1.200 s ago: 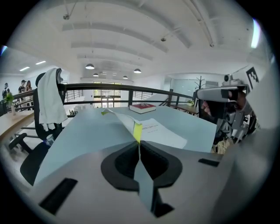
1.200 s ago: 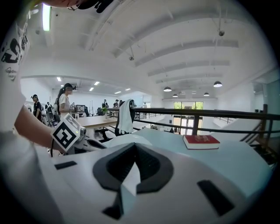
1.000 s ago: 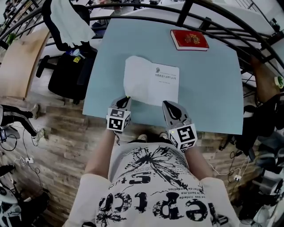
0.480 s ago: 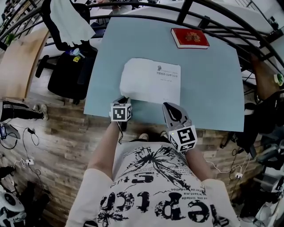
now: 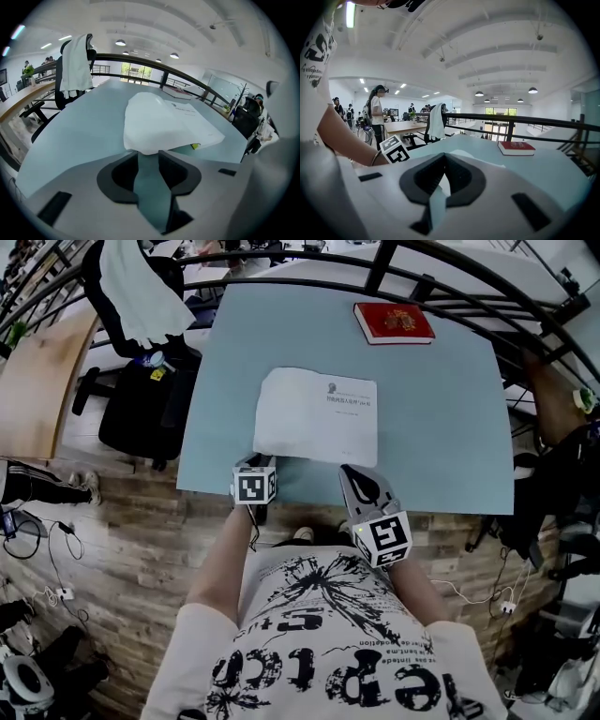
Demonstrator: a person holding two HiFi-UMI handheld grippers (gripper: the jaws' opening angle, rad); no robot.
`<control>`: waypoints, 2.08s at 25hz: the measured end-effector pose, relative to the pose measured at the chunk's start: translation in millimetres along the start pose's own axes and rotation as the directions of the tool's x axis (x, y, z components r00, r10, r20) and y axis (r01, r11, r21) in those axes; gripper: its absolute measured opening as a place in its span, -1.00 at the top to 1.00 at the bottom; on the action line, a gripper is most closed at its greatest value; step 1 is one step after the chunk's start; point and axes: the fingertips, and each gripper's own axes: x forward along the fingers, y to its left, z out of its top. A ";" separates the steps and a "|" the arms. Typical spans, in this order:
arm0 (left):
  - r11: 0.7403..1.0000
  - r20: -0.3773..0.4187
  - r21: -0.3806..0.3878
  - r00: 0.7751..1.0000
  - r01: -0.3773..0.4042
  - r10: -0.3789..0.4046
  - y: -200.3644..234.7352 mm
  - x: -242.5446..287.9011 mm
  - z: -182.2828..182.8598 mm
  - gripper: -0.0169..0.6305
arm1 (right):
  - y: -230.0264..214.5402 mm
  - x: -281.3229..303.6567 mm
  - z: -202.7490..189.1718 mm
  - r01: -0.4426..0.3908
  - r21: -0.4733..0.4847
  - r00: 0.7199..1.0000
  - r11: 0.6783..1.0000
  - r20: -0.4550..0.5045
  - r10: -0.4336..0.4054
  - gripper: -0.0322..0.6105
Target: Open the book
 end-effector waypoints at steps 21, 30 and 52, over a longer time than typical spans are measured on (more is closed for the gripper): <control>0.936 0.613 0.351 0.746 0.036 -0.259 -104.8 -181.5 163.0 0.87 | -24.0 -28.1 63.5 0.098 -0.026 0.971 0.995 0.220 -0.090 0.87; 0.876 0.607 0.456 0.665 0.155 -0.434 -146.7 -216.9 165.6 0.88 | -41.2 -44.3 71.7 0.164 -0.026 0.953 0.986 0.261 -0.152 0.87; 0.862 0.578 0.483 0.684 0.153 -0.445 -164.1 -207.9 160.4 0.88 | -66.4 -54.5 57.4 0.215 0.010 0.954 0.977 0.210 -0.212 0.87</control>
